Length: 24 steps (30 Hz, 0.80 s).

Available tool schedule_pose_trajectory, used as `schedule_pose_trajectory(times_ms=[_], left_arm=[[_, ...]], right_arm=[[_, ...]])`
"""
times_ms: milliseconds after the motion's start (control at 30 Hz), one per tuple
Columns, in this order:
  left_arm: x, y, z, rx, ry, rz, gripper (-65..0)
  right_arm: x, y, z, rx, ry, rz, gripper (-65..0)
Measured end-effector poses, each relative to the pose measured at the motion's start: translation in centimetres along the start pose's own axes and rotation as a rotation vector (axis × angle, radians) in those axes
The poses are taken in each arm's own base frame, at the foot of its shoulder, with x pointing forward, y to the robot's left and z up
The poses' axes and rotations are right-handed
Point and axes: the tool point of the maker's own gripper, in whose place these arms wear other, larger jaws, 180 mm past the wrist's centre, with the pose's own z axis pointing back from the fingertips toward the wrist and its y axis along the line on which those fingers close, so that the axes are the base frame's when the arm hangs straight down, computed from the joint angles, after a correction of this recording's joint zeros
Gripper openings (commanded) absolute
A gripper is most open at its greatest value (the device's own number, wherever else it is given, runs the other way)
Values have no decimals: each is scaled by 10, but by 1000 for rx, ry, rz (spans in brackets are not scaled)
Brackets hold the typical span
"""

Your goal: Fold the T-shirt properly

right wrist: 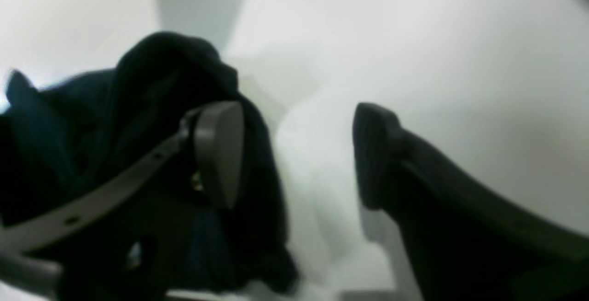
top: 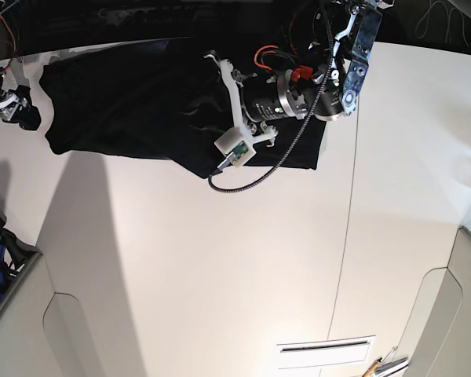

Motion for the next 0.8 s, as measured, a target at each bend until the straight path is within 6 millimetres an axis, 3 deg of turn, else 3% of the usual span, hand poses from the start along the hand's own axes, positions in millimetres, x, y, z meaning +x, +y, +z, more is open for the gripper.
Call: schedule_pose_trajectory(times_ms=[233,567,633,733,800], left_arm=[[0,0,0,0,-1,1,-424],[-10,4,3,12,59,4,-424],[-10,13,10,44,68,1,-424],[-5,33,32,120,51,-6,-424],[-7,49,50,180,44,4,-428]], right_arm=[[-16,26,-33,201,54,-154,-277],[-41,74,-56,332,189,-82,-288],[-44,75,-56,334,208,-77,-387],[-52,70,-56,305,247,-66,-650],[-53,68,-55,301,247,-67,-650]])
